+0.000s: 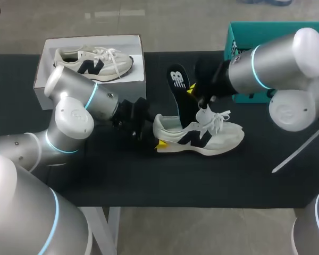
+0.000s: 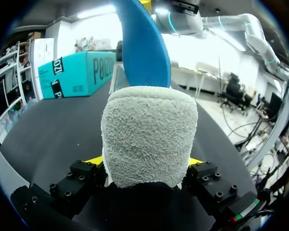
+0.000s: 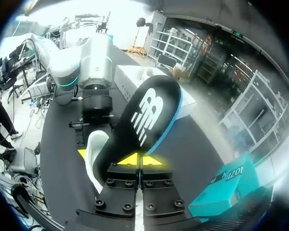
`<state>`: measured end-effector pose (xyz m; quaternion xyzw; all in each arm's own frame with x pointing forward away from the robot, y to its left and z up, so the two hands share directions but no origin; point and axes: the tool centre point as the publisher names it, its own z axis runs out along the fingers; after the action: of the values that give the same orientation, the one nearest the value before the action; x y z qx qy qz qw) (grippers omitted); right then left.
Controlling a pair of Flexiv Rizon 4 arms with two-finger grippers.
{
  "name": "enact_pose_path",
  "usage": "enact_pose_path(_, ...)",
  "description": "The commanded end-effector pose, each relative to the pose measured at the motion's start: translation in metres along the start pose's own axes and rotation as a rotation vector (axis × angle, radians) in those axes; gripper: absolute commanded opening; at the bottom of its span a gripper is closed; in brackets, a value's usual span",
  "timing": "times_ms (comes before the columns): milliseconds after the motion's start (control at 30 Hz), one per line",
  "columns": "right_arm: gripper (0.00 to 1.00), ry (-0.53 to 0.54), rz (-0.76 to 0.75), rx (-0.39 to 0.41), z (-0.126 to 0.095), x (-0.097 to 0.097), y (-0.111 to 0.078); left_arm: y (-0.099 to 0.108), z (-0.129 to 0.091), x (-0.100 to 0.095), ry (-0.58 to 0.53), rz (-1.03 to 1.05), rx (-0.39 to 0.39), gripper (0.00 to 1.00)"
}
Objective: Take the shoe out of the shoebox, open the shoe tongue, remove and reinsert the insole, then place the shoe into the shoebox
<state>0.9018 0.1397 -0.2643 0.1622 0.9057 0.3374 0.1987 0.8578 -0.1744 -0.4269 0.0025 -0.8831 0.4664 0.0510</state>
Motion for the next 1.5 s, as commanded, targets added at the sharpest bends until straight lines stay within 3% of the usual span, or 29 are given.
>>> enact_pose_path(33,0.0,0.042,0.053,-0.018,0.001,0.0,0.0,0.001,0.002,-0.001,0.002,0.0,-0.001,0.0)
enact_pose_path(267,0.0,0.147,0.46,-0.324,-0.012,-0.007,0.047,0.001,0.002,-0.001,0.002,0.0,-0.001,0.0)
enact_pose_path(333,0.0,0.161,0.54,-0.379,-0.013,-0.009,0.056,0.001,0.002,-0.001,0.002,0.0,-0.001,0.0)
enact_pose_path(433,0.0,0.178,0.651,-0.441,-0.027,-0.01,0.069,0.001,0.002,-0.001,0.002,0.0,-0.001,0.0)
enact_pose_path(667,0.0,0.185,0.805,-0.526,-0.08,-0.003,0.09,0.001,0.002,-0.001,0.002,0.0,-0.001,0.0)
enact_pose_path(933,0.0,0.192,0.835,-0.523,-0.123,0.02,0.099,0.001,0.002,-0.001,0.002,0.0,-0.001,0.0)
enact_pose_path(1100,0.0,0.186,0.775,-0.497,-0.145,0.034,0.099,0.001,0.002,-0.001,0.002,0.0,-0.001,0.0)
enact_pose_path(1500,0.0,0.151,0.668,-0.419,-0.173,0.041,0.081,0.001,0.002,-0.001,0.002,0.0,-0.001,0.0)
